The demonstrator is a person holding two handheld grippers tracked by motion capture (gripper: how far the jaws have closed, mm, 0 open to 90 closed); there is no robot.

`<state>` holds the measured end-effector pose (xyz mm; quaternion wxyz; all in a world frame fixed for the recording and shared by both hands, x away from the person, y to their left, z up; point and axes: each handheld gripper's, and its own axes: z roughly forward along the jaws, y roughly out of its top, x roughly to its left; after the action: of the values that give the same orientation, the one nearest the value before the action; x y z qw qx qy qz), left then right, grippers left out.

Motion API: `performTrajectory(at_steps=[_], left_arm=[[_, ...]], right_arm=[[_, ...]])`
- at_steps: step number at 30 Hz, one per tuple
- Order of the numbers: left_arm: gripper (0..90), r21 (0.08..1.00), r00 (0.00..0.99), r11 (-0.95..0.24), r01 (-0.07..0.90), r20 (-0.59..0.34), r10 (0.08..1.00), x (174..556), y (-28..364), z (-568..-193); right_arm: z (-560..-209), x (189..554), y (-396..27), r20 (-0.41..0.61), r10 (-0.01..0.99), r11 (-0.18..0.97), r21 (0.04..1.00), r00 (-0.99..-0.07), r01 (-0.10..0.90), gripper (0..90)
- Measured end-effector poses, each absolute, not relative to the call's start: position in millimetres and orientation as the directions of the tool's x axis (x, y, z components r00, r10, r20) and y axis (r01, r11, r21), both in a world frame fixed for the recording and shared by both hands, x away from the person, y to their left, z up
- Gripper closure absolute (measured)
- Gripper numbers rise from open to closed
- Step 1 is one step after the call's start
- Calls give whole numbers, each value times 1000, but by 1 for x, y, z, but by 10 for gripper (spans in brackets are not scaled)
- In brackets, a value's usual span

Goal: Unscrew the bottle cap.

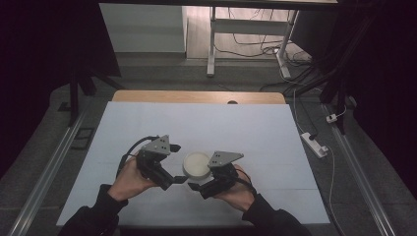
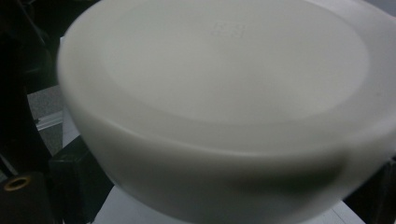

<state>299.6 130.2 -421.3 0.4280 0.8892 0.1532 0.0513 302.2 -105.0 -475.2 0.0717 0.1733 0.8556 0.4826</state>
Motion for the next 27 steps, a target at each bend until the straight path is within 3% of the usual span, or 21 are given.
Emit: performTrajectory(at_steps=[17, 22, 27], left_arm=[[25, 794, 995, -600, 96, -75, 61, 315, 112, -428], [60, 802, 996, -593, 75, -87, 9, 318, 110, -431], [76, 811, 997, -581, 70, -75, 15, 317, 111, -431]], right_arm=[[-475, 296, -101, 53, 280, 477, 859, -958, 187, 64], [-474, 293, -99, 50, 243, 482, 860, -969, 165, 65], [-474, 293, -99, 46, 241, 484, 860, -970, 161, 65]])
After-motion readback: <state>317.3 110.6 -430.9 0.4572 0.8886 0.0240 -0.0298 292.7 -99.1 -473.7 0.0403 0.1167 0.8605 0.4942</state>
